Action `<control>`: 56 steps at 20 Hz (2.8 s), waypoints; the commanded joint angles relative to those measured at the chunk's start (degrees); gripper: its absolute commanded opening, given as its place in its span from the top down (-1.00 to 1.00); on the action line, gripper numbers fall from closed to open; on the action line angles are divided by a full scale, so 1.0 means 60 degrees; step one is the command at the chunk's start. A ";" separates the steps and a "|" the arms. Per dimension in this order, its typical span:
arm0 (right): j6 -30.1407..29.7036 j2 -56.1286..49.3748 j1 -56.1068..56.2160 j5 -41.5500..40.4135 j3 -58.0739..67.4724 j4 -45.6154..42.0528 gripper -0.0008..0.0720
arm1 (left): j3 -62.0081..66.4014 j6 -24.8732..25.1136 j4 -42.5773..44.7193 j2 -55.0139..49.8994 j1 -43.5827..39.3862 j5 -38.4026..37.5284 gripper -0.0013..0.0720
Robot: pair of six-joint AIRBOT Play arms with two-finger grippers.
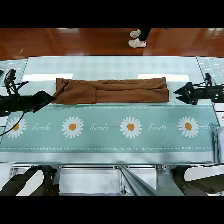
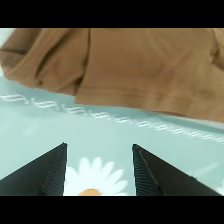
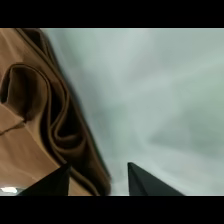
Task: Fold the shirts.
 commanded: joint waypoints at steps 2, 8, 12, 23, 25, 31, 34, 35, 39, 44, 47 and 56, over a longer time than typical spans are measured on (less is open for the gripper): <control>-0.0113 -0.1086 0.0849 0.0073 0.0903 0.1027 -0.16 | -0.0492 0.0004 -0.0641 0.0455 -0.0087 0.0233 -0.39; 0.0488 -0.2149 0.2073 0.0098 0.2408 0.1330 -0.16 | -0.0488 0.0004 -0.0645 0.0455 -0.0087 0.0237 -0.39; 0.0444 -0.2226 0.2433 0.0004 0.2739 0.1257 0.87 | -0.0488 0.0040 -0.0641 0.0455 -0.0087 0.0277 -0.39; 0.0193 0.1060 0.1428 0.1592 0.2284 0.0098 0.92 | -0.0011 0.1909 -0.2565 0.0375 -0.1184 0.1056 0.89; -0.0098 0.2259 0.1013 0.1792 0.1497 0.0066 0.92 | 0.0426 0.1934 -0.2823 -0.0109 -0.2237 0.1668 0.90; -0.0226 0.5584 0.0080 0.2237 -0.0805 0.0040 0.92 | 0.4568 0.1111 -0.2816 -0.4907 -0.6273 0.1934 0.90; -0.0029 0.6834 0.0084 0.2299 -0.1504 0.0138 0.92 | 0.7366 0.0277 -0.2699 -0.7490 -0.7821 0.0794 0.90; 0.0022 0.7169 0.0084 0.2331 -0.1668 0.0197 0.92 | 0.8258 -0.0044 -0.2521 -0.8240 -0.8302 0.0484 0.90; 0.0226 0.7909 0.0084 0.2506 -0.1840 0.0361 0.92 | 1.0659 -0.1209 -0.2208 -1.0222 -0.9530 -0.0233 0.90; 0.0317 0.8047 0.0131 0.2514 -0.1840 0.0441 0.92 | 1.1369 -0.1581 -0.2353 -1.0819 -1.0280 -0.0663 0.90; 0.0397 0.8047 0.0131 0.2506 -0.1840 0.0532 0.92 | 1.1384 -0.1490 -0.2306 -1.0659 -0.9825 -0.1009 0.90; 0.0346 0.5901 0.4634 -0.0725 -0.1355 0.1891 0.92 | 0.4331 -0.0546 0.0219 -0.3264 -0.3552 -0.1104 0.90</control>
